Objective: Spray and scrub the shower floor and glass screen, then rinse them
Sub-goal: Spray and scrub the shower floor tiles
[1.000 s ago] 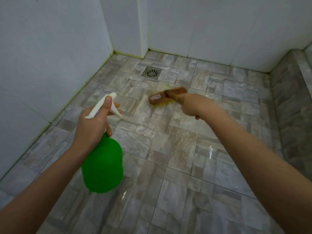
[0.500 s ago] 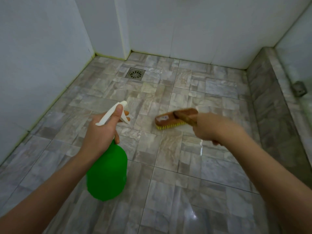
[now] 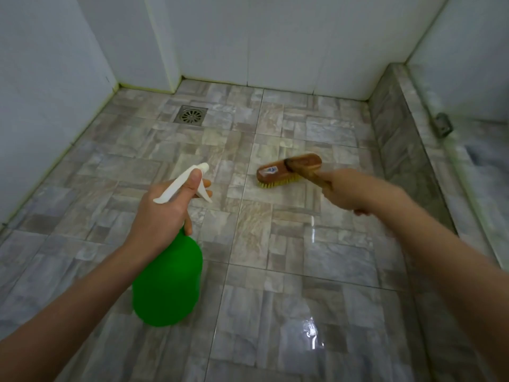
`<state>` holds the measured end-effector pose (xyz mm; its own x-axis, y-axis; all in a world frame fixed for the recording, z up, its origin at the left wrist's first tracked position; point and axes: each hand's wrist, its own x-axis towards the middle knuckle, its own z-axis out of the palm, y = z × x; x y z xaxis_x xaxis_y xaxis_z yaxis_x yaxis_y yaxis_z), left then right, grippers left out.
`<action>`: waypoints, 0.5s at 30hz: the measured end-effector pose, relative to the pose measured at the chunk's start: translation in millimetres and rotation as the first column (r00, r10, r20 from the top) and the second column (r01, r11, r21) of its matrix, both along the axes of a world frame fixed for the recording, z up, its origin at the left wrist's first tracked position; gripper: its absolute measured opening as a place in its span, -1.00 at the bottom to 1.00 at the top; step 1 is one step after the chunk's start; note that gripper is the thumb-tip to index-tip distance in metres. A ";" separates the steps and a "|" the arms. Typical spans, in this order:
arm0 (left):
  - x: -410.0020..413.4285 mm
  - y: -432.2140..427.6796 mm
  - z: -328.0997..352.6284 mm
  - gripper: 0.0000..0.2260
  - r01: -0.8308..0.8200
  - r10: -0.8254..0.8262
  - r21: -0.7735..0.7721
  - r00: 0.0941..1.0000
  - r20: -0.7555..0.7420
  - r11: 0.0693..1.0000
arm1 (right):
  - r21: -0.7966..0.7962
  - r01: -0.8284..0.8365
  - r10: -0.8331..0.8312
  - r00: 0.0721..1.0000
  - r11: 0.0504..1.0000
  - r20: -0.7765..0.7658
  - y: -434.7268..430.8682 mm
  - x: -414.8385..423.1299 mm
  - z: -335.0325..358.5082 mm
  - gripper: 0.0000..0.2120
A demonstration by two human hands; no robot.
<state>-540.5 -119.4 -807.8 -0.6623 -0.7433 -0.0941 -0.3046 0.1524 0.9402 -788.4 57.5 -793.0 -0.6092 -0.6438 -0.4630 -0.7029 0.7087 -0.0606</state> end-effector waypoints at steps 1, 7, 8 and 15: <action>0.6 1.3 -1.4 -0.67 0.015 -0.015 -0.003 1.000 0.011 1.000 | 0.053 -0.031 0.029 0.999 0.998 0.025 9.8 -1.2 10.5 -0.60; 13.5 5.7 1.7 -0.67 0.011 -0.012 0.009 0.999 0.053 1.000 | 0.214 -0.177 0.142 0.976 0.961 0.168 49.9 70.6 38.5 -0.46; 15.1 6.0 2.7 -0.69 0.010 -0.010 0.004 0.999 0.054 1.000 | 0.137 -0.155 0.143 0.985 0.978 0.094 44.7 75.5 23.9 -0.46; 14.3 17.8 3.7 -0.68 0.043 -0.039 -0.050 0.996 0.077 0.998 | 0.221 -0.115 0.105 0.993 0.968 0.059 58.1 85.9 24.8 -0.33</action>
<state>-526.3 -101.7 -804.1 -0.6845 -0.7211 -0.1071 -0.3673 0.2142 0.9051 -702.5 115.6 -768.2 -0.5149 -0.5826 -0.6289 -0.7775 0.6264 0.0562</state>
